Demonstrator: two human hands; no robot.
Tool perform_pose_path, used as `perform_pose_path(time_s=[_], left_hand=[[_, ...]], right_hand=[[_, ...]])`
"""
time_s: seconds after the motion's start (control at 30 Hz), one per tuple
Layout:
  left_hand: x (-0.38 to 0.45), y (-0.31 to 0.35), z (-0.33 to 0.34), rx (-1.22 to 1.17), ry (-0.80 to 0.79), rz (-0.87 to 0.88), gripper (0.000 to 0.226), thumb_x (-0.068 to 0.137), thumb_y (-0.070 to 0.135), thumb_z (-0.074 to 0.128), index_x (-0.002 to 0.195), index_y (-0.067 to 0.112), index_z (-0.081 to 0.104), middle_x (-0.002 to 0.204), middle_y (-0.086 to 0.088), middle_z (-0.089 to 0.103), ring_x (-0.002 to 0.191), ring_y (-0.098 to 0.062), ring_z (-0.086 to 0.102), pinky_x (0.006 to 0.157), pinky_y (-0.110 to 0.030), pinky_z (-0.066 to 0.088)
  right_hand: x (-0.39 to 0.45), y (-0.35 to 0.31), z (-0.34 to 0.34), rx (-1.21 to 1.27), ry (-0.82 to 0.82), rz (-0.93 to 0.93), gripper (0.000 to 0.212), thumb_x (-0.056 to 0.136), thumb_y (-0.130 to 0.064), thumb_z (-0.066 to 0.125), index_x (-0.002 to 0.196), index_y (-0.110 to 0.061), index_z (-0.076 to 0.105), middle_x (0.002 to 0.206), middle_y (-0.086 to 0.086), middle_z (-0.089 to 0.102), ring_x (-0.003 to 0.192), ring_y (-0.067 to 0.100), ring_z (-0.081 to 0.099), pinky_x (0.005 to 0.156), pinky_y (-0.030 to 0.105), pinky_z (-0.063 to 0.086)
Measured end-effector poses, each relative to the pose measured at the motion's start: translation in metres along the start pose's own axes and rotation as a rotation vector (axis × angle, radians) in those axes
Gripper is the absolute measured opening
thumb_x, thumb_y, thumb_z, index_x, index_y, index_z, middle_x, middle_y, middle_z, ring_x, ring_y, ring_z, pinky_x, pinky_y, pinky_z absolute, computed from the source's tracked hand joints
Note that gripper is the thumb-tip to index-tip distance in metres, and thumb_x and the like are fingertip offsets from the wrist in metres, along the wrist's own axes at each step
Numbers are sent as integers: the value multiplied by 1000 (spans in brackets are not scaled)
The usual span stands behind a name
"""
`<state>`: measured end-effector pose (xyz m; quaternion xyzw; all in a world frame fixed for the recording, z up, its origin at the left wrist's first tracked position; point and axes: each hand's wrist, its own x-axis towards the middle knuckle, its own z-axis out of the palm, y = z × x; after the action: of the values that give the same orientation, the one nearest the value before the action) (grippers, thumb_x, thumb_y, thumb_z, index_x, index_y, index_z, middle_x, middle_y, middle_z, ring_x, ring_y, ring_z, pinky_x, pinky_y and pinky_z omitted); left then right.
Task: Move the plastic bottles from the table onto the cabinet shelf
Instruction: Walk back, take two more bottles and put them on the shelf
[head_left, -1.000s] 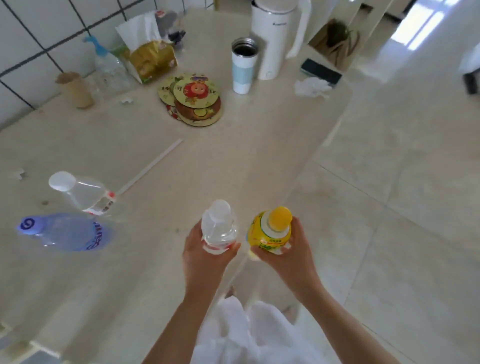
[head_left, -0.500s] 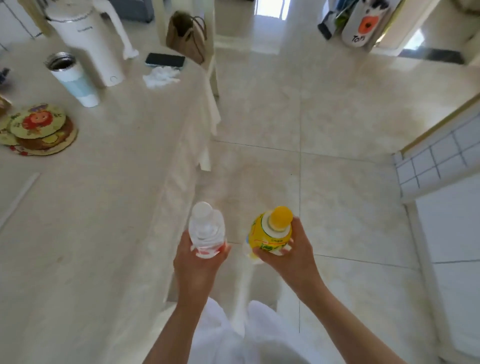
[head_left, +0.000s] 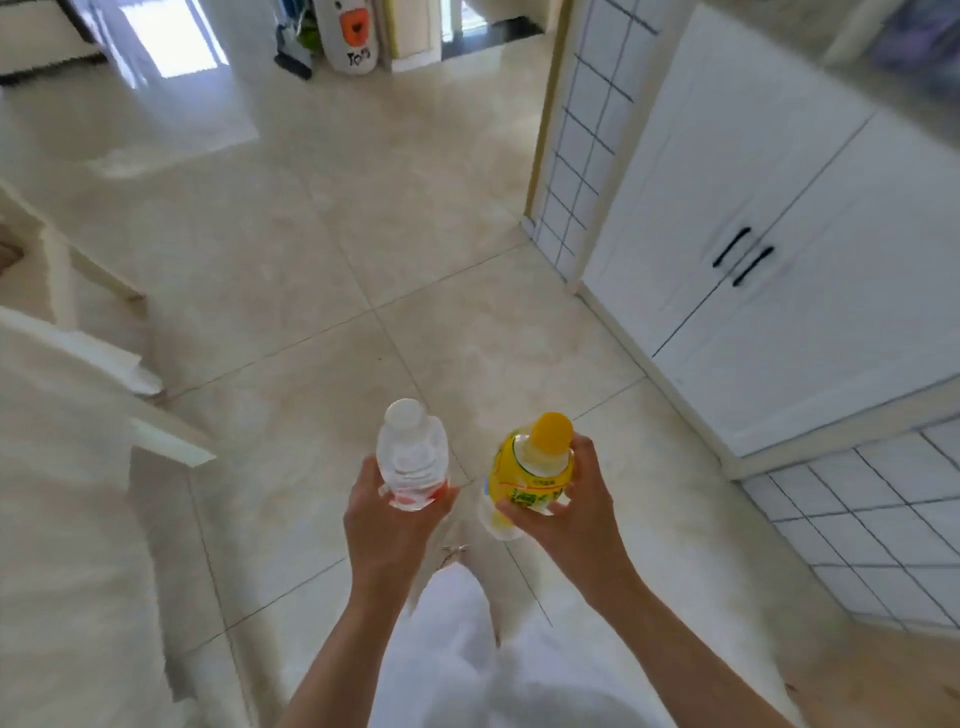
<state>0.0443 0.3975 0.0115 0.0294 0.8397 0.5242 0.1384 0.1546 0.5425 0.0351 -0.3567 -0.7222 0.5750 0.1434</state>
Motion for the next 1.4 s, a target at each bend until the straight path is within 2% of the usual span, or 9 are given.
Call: perform_pose_path(time_s=[0.13,0.27,0.37,0.47,0.67,0.97,1.17,1.3,1.4], left_hand=[[36,36,63,40,-149,91,56,56,16,94,92,39,57,87,12,69,85,-22,66,75,-40,54],[73,75,120,87,-297,167,58,57,20,93,98,39,57,89,11,67,84,-15,65,73,-28,51],[104,104,167,117,-405,217,65,53,39,90,110,34,60,98,5,70,93,-21,66,82,-42,54],[123,136,212,120,-493,284,73,46,53,80,113,30,60,96,3,70,92,-25,66,84,-50,53],[140,187,297,133,-657,397,67,43,53,79,102,29,60,91,2,68,85,-28,64,81,-54,52],[120,251,420,138,-820,464,61,43,52,80,97,42,55,91,9,67,89,-25,64,80,-52,54],[93,302,508,129,-864,508,60,45,52,81,99,32,61,89,7,70,86,-19,67,79,-48,55],[79,342,561,110,-912,542,60,46,56,81,97,31,61,89,7,71,89,-20,68,80,-47,56],[69,376,594,106,-959,582,51,52,40,89,93,36,59,85,12,69,82,-6,67,77,-36,55]], right_hand=[[34,6,-43,22,218,61,74,59,-26,90,117,-38,45,104,-26,61,94,3,62,81,35,56],[75,6,-83,70,368,133,70,60,-25,90,113,-38,47,96,-23,65,85,2,65,75,28,54],[110,3,-115,114,481,180,69,60,-23,89,113,-39,48,96,-15,69,84,2,67,73,27,54],[137,0,-144,155,594,207,71,59,-21,90,114,-38,48,99,-11,69,87,7,68,75,32,56],[173,5,-201,180,770,234,72,59,-26,90,116,-39,47,101,-11,69,91,9,68,81,44,57],[209,24,-302,189,912,237,71,59,-21,90,114,-41,50,98,-13,69,89,7,67,74,31,54],[238,22,-395,133,931,221,72,59,-22,90,118,-36,49,98,-16,68,88,1,65,75,24,51],[257,14,-457,76,949,208,75,59,-25,90,121,-34,48,101,-13,68,91,4,65,79,32,55],[269,7,-501,53,972,183,75,60,-28,89,123,-34,47,104,-12,68,95,9,66,87,38,55]])
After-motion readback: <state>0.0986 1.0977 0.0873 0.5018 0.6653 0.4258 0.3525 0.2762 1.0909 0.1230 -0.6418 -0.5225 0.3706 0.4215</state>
